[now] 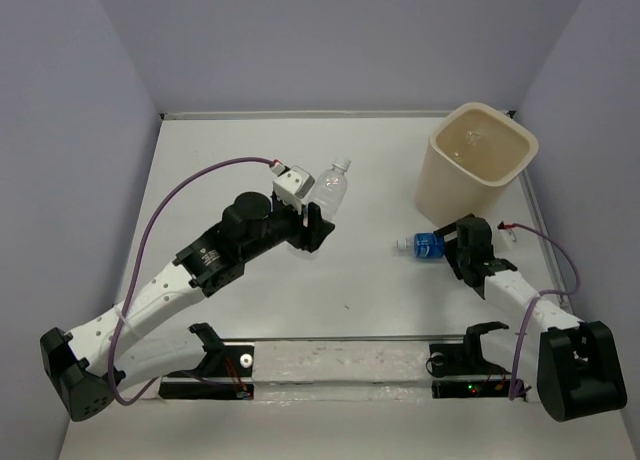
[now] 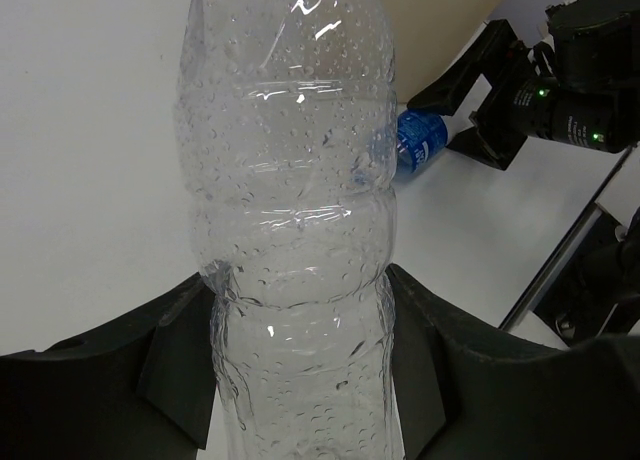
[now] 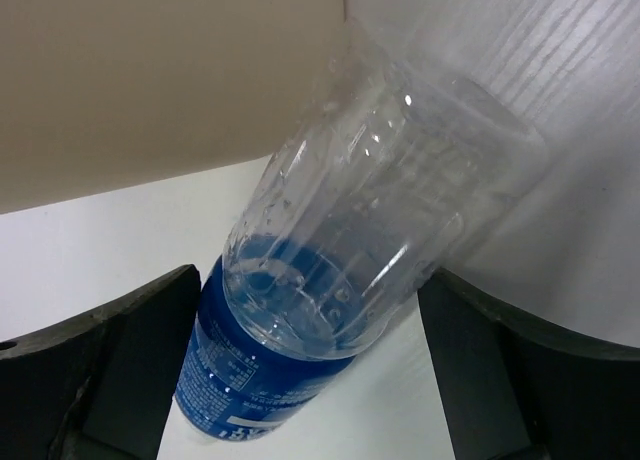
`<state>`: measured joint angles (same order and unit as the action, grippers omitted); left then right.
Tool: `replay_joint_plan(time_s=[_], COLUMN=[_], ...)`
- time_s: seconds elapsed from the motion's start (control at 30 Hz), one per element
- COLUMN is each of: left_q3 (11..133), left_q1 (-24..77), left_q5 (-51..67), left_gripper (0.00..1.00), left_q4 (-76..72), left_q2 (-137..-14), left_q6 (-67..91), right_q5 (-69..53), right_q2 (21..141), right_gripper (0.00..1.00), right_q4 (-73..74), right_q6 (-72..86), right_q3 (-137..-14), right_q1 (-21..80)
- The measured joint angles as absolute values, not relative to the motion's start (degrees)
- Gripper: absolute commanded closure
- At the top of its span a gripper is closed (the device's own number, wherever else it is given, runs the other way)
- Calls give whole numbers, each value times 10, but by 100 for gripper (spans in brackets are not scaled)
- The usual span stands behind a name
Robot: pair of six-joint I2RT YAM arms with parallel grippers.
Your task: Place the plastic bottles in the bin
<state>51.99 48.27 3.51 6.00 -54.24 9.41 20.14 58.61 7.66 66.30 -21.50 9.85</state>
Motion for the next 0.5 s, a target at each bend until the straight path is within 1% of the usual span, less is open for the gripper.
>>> replay_joint_plan(time_s=[0.07,0.13,0.23,0.27,0.37,0.5], left_q3=[520,520,520,520,520,520], left_q1=[482,480,472,469,463,460], left_q5=[30,30,28,27,14,-10], left_gripper=[56,56,57,57,57,57], left_q4=[60,60,60,60,61,65], left_q2=[-543,-544,-545,-545,-544,-539], left_q6=[93,92,91,90,88,86], right_q5=[200,193,181,175,145,96], right_q2=[597,607,622,628,645,616], right_gripper=[11,12,28,38,60,60], right_q4=[62,47,20,11,-19,-17], right_q6=[664,661,656,653,640,622], right_q3=[-213,-209,-205,-205,-205,-188], right_q1=[98,98,98,98,98,114])
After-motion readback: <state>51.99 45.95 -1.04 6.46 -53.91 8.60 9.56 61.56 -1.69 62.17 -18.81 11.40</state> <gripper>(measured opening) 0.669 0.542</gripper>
